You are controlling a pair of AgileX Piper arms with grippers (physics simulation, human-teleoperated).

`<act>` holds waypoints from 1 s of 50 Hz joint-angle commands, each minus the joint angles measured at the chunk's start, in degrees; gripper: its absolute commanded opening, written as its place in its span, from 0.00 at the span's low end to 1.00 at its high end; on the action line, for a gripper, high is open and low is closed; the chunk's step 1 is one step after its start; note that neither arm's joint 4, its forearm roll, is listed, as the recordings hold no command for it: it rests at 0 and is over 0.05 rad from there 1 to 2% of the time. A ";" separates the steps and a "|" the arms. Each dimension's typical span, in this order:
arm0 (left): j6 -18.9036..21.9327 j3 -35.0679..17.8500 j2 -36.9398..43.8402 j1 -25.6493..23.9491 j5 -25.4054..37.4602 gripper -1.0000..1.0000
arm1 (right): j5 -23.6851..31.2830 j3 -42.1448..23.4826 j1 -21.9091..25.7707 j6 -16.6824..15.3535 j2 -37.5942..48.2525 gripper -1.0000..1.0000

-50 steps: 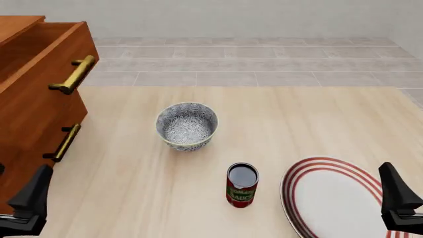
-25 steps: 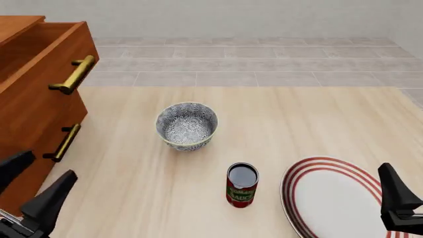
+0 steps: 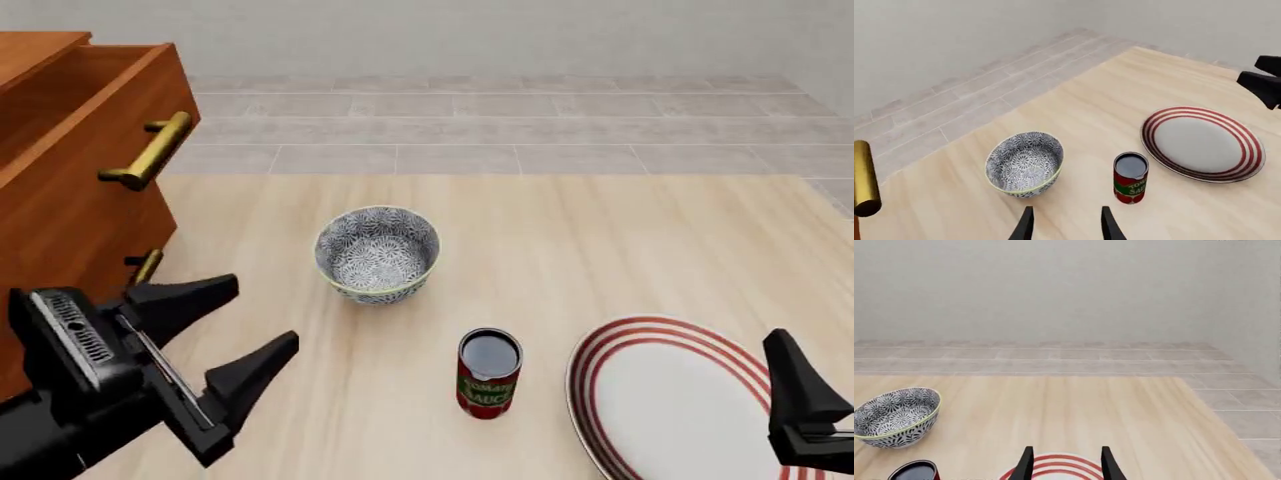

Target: Put the ketchup in the top drawer of the cabinet.

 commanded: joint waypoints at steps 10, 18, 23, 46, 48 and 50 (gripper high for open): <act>-0.88 -4.32 26.47 -11.09 -17.05 1.00 | -0.02 0.12 0.61 -1.59 0.02 1.00; -2.64 -6.14 34.98 -10.32 -21.36 1.00 | 0.17 0.12 0.14 -1.32 0.16 1.00; -1.90 -6.54 38.44 -12.02 -23.32 1.00 | 0.07 0.12 0.22 -1.30 0.28 1.00; 0.13 -9.92 48.61 -14.80 -26.85 1.00 | -0.54 0.15 0.22 -1.34 1.66 1.00; 0.06 -10.09 50.23 -14.84 -27.76 1.00 | -0.52 0.15 0.24 -1.38 1.68 1.00; 0.47 -9.95 51.55 -14.69 -28.82 1.00 | -0.44 0.15 0.25 -1.36 1.61 1.00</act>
